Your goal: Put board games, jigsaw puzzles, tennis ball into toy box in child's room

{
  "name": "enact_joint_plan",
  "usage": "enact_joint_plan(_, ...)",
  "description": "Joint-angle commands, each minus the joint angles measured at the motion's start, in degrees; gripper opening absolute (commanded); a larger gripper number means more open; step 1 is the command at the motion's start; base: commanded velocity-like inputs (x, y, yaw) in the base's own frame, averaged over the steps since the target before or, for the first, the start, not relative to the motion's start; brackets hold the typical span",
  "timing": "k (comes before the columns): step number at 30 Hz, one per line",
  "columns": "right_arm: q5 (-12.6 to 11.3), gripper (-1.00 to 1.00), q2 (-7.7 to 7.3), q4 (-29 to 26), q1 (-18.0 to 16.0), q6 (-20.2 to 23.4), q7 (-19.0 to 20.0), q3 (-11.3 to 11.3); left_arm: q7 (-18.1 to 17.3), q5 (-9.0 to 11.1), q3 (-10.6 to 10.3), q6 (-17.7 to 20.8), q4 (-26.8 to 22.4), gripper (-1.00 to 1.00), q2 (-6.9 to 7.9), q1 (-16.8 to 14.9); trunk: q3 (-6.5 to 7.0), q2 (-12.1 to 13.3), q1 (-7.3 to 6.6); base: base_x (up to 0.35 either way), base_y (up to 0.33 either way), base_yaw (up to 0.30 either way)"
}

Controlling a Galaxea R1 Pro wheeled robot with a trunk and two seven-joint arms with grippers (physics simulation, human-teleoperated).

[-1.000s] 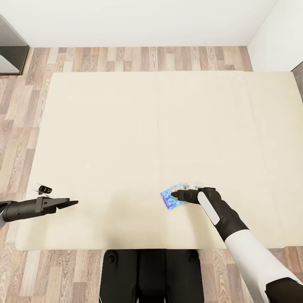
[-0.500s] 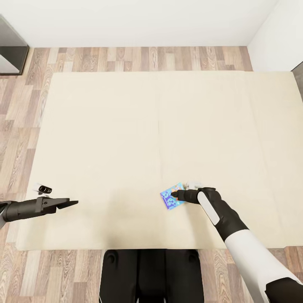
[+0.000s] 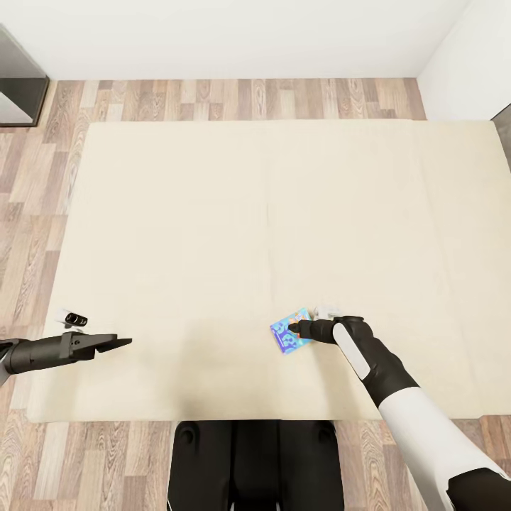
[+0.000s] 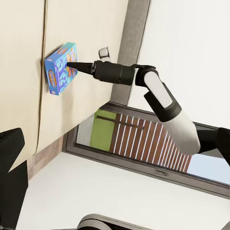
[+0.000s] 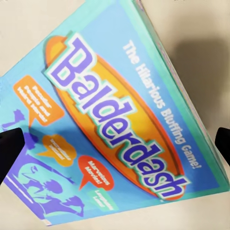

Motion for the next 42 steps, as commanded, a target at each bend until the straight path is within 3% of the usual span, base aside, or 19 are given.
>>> enact_joint_plan(1, -0.4, 1.0, -0.06, -0.1, 0.0, 0.2, -0.4, 0.2, -0.2, 0.2, -0.2, 0.6, 0.0, 1.0, 0.08, 0.0, -0.06, -0.1, 0.04, 0.0, 0.0, 0.0)
enact_joint_plan(25, -0.4, 1.0, 0.03, 0.0, 0.0, 0.0, -0.6, 0.2, -0.2, 0.2, -0.2, 0.6, 0.0, 1.0, 0.08, 0.0, -0.06, -0.1, 0.04, 0.0, 0.025, 0.0)
enact_joint_plan(28, -0.4, 1.0, 0.7, 0.0, 0.0, 0.2, -0.8, 1.1, -0.2, 0.2, -0.2, 0.6, 0.3, 1.0, -0.02, 0.0, -0.06, -0.1, 0.04, 0.0, 0.0, 0.0)
enact_joint_plan(42, -0.3, 1.0, 1.58, -0.1, 0.1, 0.5, -0.7, 0.8, -0.2, 0.3, -0.2, 0.7, 0.3, 1.0, 0.07, 0.0, -0.06, -0.1, 0.04, 0.0, 0.03, 0.0)
